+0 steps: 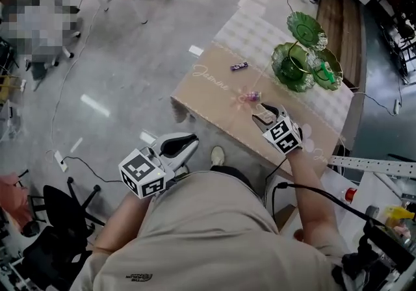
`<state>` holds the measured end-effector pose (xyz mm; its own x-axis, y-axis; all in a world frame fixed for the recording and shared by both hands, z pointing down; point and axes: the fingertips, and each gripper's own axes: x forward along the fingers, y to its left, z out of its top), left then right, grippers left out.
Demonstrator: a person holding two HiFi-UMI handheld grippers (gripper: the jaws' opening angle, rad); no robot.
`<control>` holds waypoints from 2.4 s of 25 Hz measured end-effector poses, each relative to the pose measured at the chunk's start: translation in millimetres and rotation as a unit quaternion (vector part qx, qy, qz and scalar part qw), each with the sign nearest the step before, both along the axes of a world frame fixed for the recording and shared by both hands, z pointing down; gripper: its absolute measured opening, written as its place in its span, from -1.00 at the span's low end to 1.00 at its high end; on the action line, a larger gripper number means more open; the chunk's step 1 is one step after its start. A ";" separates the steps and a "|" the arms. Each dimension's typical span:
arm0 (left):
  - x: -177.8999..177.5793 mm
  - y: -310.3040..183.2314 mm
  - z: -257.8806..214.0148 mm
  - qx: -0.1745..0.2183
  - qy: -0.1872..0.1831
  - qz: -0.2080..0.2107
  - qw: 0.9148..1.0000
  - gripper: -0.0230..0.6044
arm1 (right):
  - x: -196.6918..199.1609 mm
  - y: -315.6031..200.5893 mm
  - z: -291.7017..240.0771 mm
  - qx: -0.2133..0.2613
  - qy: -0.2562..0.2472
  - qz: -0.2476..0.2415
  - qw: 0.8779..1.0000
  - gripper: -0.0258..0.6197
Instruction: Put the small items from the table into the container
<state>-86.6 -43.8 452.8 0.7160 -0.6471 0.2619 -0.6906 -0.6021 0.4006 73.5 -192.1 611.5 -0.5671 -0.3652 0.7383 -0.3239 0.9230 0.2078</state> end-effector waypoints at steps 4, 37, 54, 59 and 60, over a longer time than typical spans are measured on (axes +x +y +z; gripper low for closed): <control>4.5 -14.4 -0.4 -0.005 -0.008 -0.025 1.000 -0.86 | -4.7 -31.2 21.7 0.006 0.036 -0.039 0.999 -0.29; 63.9 -79.7 -6.0 -0.011 -0.054 -0.004 0.998 -0.86 | 42.0 -69.1 34.3 -0.034 0.015 -0.011 0.999 -0.40; 130.7 -91.6 -10.0 0.007 -0.044 0.094 0.995 -0.86 | 158.8 -99.1 -119.3 0.039 -0.074 0.152 0.985 -0.41; 126.6 -92.0 -18.5 0.016 -0.047 0.090 0.995 -0.86 | 200.1 -137.3 -119.2 0.052 -0.051 0.211 0.975 -0.40; 123.4 -91.6 -18.6 0.017 -0.049 0.087 0.995 -0.86 | 205.7 -144.1 -117.5 0.054 -0.046 0.219 0.973 -0.41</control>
